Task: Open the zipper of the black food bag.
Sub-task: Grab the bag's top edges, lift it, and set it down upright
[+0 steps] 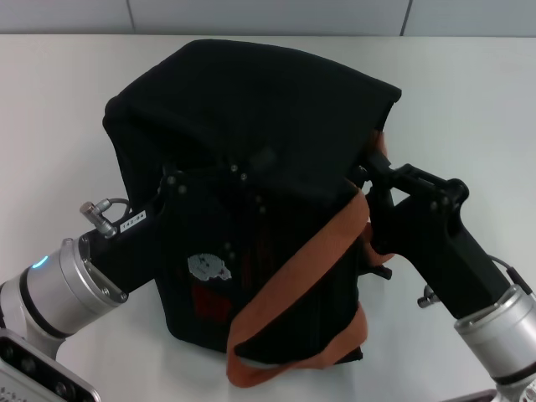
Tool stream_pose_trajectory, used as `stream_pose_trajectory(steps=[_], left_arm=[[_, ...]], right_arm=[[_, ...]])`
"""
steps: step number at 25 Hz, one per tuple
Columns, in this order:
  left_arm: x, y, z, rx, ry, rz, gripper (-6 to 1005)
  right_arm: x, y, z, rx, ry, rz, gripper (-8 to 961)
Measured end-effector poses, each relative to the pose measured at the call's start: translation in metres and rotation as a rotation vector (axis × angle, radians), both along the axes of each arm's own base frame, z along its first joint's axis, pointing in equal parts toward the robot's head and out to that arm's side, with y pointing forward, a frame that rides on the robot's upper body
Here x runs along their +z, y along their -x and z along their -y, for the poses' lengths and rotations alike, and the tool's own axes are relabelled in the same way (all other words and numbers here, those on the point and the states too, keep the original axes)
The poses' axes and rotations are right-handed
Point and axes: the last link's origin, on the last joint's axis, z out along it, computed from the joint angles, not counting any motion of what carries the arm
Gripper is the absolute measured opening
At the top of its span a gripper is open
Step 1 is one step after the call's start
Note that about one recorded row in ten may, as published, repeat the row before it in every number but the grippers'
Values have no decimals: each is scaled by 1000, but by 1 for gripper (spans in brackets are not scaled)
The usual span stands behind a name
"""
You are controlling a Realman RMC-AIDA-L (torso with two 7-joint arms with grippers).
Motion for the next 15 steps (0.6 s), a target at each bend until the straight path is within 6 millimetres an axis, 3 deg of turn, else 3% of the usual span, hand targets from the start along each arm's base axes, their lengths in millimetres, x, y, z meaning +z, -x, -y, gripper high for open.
stream_pose_trajectory(steps=[15], left_arm=[[2,-9,-13,26,5,43,95]], right_arm=[[-7,-68,76,-331,76,60,23]])
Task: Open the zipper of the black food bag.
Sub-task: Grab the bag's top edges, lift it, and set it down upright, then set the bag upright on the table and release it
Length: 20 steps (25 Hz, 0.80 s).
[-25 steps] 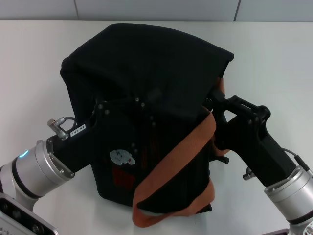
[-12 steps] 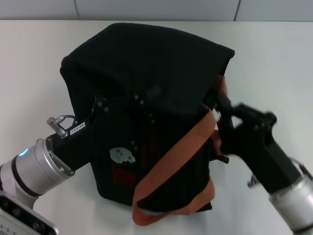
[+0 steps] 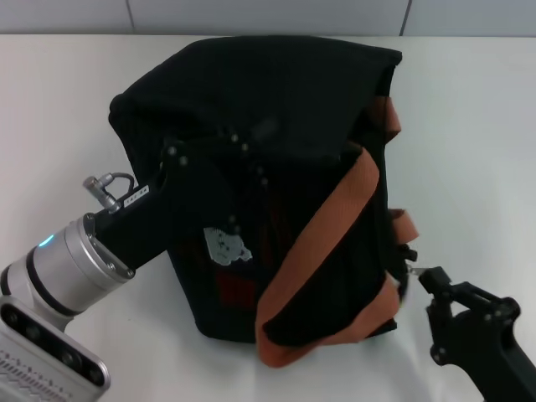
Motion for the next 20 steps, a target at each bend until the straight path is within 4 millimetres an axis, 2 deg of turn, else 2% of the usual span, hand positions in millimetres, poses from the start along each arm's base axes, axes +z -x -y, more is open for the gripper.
stream_pose_trajectory(steps=[3,8,9,11,15,18,20], left_arm=[[2,-1,-3,41,19,47,96],[10,10,-11,291,109,270,95],[10,10,-11,291,109,270,95],[12,33,-8,470,211,393,95],[12,54,-3,623,331,501,94],[4,62,3,702,448,532,94],[-10,57,9,699,521,482,93]], right_arm=[[6,1,3,-8,-20,-61,57],[26,13,0,32,-82,-288,114],[30,15,-1,45,-84,-338,133],[37,18,-2,65,-80,-431,172],[55,20,-2,120,-34,-650,250],[64,20,-4,160,51,-794,308],[66,22,-9,177,135,-877,361]])
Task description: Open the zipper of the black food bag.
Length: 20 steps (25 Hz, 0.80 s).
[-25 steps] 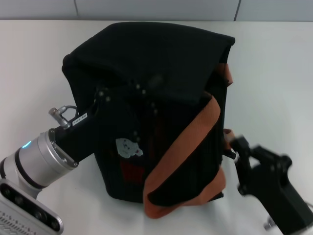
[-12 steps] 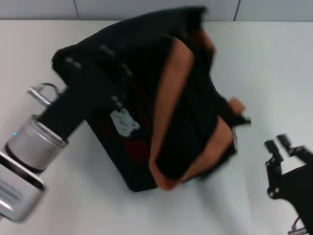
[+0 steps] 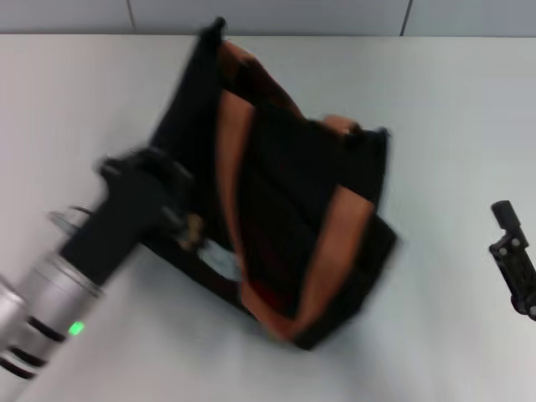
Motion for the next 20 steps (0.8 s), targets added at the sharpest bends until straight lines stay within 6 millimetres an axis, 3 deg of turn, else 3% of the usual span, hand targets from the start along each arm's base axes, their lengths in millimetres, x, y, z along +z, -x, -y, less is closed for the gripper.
stream_pose_trajectory(steps=[4,8,13,20], left_arm=[[-27,-26,6,-154,155,-49,93],[-38,-40,-5,-146,189,-37,116],[-23,-37,-15,-132,111,-14,236],[5,-20,-20,-139,16,-31,447]], right_arm=[[5,-2,-14,95,243,-146,497],[10,-4,-28,194,555,-207,662],[15,0,-25,323,776,-158,845],[19,1,-18,405,1061,-98,844]])
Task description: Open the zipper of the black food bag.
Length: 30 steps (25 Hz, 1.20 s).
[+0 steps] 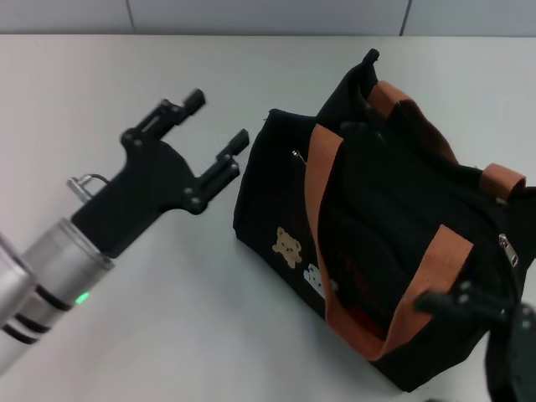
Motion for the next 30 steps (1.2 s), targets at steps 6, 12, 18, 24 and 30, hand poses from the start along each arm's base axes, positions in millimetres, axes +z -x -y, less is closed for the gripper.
stream_pose_trajectory(steps=[6,12,18,24,30], left_arm=[[36,20,1,-60,153,-4,707],[53,25,22,-184,293,-81,832],[56,26,34,-242,407,-114,827],[47,21,34,-266,561,-154,827],[47,20,35,-265,574,-154,827]], right_arm=[[-3,-8,-8,5,161,147,843],[9,-20,-24,-17,190,253,842],[2,-18,-43,-48,143,301,841],[-1,-14,-50,-44,124,309,840],[-2,-13,-51,-46,112,304,840]])
